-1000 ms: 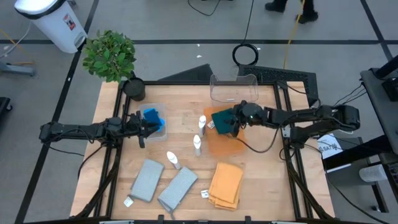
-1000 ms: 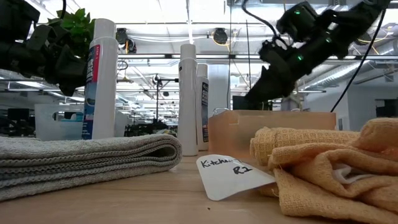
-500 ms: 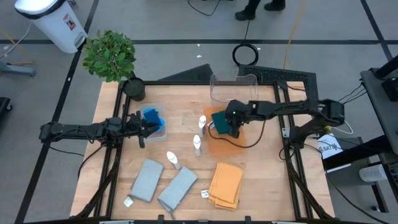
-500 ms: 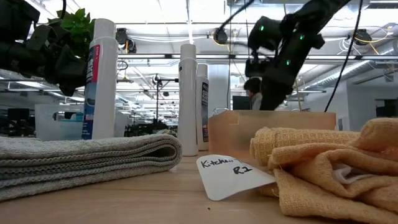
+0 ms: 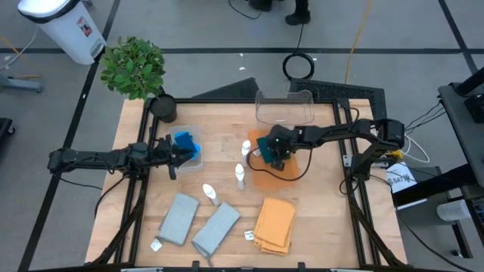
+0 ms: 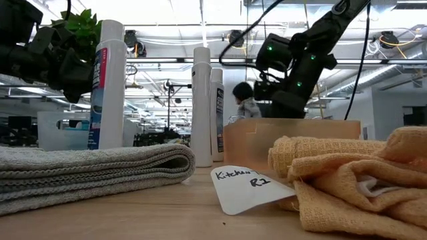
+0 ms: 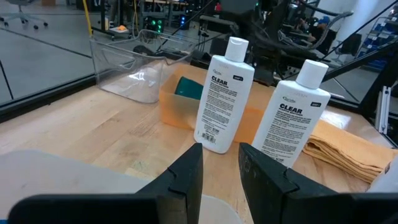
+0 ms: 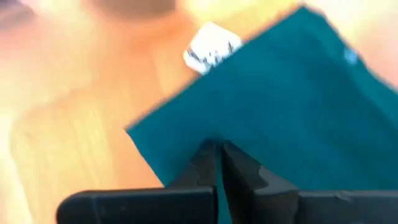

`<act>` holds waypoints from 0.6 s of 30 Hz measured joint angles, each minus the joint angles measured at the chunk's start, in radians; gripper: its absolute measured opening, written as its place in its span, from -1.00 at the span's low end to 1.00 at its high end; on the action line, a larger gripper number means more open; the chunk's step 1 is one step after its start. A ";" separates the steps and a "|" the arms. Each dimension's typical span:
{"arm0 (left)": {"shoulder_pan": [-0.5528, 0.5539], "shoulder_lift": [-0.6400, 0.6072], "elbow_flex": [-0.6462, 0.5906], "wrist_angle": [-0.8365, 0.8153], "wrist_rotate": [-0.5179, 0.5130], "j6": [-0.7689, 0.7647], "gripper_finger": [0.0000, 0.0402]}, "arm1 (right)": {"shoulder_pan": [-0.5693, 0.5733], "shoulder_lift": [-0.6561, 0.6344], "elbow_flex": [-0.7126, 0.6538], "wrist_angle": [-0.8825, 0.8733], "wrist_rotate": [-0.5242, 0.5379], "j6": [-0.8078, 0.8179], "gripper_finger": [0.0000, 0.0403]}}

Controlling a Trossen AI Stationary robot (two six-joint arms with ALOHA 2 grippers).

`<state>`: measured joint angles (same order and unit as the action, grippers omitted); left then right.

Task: Pick & Place Kitchen Items
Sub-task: Put the green microfiber cloth into the orange bin

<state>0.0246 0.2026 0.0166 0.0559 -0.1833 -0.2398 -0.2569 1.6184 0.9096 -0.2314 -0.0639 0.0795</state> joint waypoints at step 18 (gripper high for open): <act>0.000 0.000 0.000 0.000 0.000 0.000 -0.46 | -0.006 -0.092 -0.002 -0.223 0.142 0.033 -1.00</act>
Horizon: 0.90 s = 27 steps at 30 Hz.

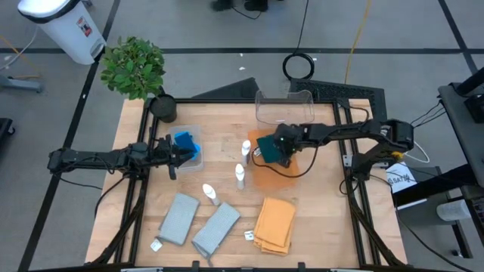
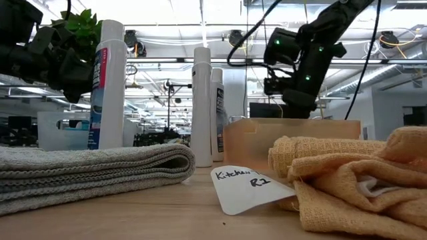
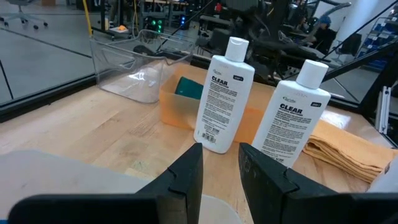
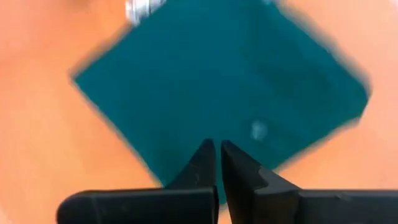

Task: Pick & Place Kitchen Items
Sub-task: Put the green microfiber cloth into the orange bin, then put the orange microfiber cloth into the orange bin

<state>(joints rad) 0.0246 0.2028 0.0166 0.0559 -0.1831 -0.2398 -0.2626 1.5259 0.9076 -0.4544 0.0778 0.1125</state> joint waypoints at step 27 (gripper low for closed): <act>0.000 0.000 0.000 0.000 0.000 0.000 -0.46 | 0.033 -0.049 -0.015 0.165 -0.127 0.033 -0.96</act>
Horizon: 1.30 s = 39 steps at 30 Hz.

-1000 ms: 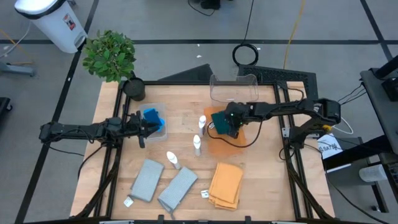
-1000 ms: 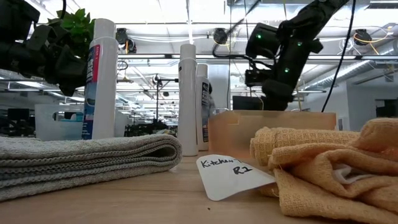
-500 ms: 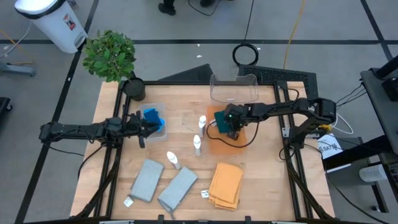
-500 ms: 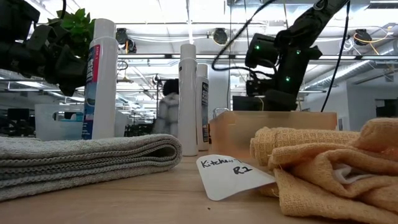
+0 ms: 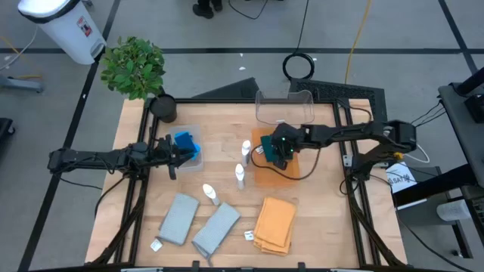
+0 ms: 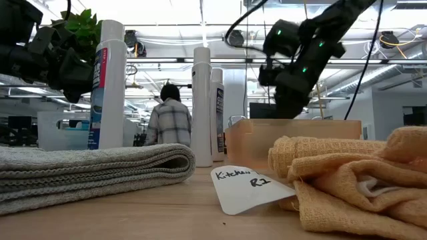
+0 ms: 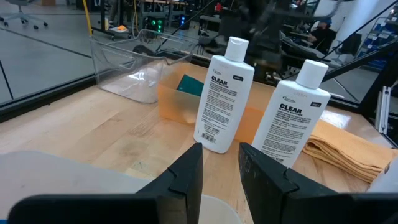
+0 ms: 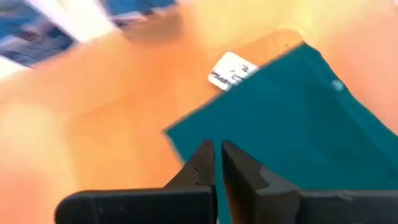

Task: Pick & Place Kitchen Items
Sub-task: Put the orange microfiber cloth into the orange bin

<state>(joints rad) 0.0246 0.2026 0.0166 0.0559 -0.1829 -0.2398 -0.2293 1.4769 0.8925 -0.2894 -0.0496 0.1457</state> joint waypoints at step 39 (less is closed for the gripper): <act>0.000 0.000 0.000 0.000 0.000 0.000 -0.46 | 1.004 -0.243 -0.475 1.041 0.570 0.148 -0.72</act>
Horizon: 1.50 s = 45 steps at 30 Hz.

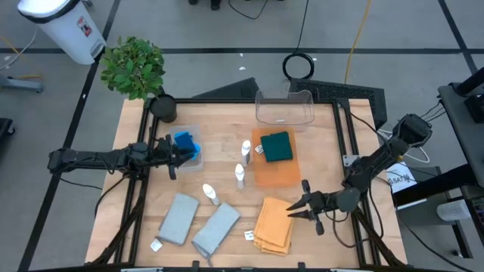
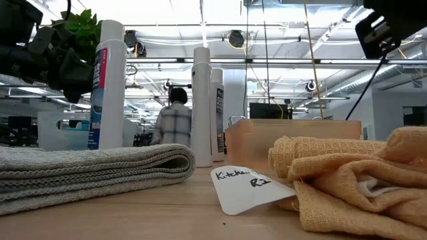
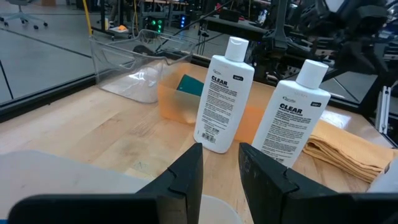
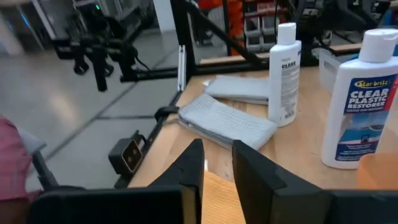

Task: Pick & Place Kitchen Items
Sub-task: Put the orange microfiber cloth into the orange bin

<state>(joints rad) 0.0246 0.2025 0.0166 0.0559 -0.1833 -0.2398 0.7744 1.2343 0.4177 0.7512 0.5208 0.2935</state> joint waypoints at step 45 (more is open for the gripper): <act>0.000 0.000 0.000 0.000 0.000 0.000 -0.46 | -0.205 0.550 0.601 -0.791 -0.481 0.395 -0.99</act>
<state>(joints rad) 0.0248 0.2026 0.0166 0.0563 -0.1834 -0.2398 0.5690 1.7846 1.0187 -0.0399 0.0399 0.6884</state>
